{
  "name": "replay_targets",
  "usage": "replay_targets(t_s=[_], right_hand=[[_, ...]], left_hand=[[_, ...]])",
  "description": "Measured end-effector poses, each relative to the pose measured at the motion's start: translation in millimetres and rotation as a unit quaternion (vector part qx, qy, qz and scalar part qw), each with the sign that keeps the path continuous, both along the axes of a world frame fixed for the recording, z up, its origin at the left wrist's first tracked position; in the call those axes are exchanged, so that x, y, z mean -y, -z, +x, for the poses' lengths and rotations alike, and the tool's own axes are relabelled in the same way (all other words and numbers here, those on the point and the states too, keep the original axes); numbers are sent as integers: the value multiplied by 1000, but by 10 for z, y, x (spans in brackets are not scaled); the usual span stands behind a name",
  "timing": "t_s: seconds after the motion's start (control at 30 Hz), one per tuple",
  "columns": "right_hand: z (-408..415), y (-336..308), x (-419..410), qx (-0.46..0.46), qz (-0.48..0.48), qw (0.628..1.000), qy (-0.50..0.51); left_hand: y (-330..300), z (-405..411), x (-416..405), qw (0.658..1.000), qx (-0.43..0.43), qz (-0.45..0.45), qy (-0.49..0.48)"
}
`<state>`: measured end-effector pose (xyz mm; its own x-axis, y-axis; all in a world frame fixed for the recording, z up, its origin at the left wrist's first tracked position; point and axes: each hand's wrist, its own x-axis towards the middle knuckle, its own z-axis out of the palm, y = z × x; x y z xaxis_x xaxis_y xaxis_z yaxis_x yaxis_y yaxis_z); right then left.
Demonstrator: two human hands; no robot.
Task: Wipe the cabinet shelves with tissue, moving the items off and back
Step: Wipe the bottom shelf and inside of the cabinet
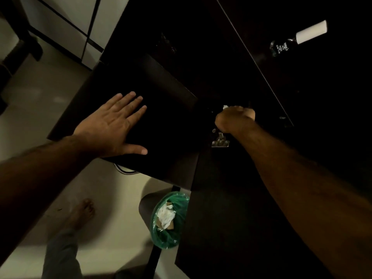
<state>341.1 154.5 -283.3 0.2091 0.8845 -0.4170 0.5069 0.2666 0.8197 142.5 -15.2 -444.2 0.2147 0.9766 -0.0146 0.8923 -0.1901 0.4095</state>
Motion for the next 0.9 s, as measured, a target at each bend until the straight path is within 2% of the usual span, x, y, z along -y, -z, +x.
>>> replay_targets(t_s=[0.17,0.27,0.43,0.53,0.63,0.77,0.9], right_hand=[[216,-101,234,58,-45,996,-49],[414,-78,420,39,-60,995,-68],[320,30,317,21,-11,999,-38],[318,64,442,29,-24,998,-40],[413,-108,630,38,-23,998,-55],[298,-409,509,54,36,998,-22],[201,-284,547,73,30,997,0]], left_hand=[[-5,-4,-16,1000,-4,-17,-1],[-45,31,-28,999,22,-32,-12],[-113,112,-69,994,83,-62,-28],[-128,158,-78,993,98,-57,-9],[-166,181,-87,992,113,-48,1],[-222,213,-99,991,132,-35,5],[-205,236,-28,988,149,-36,11]])
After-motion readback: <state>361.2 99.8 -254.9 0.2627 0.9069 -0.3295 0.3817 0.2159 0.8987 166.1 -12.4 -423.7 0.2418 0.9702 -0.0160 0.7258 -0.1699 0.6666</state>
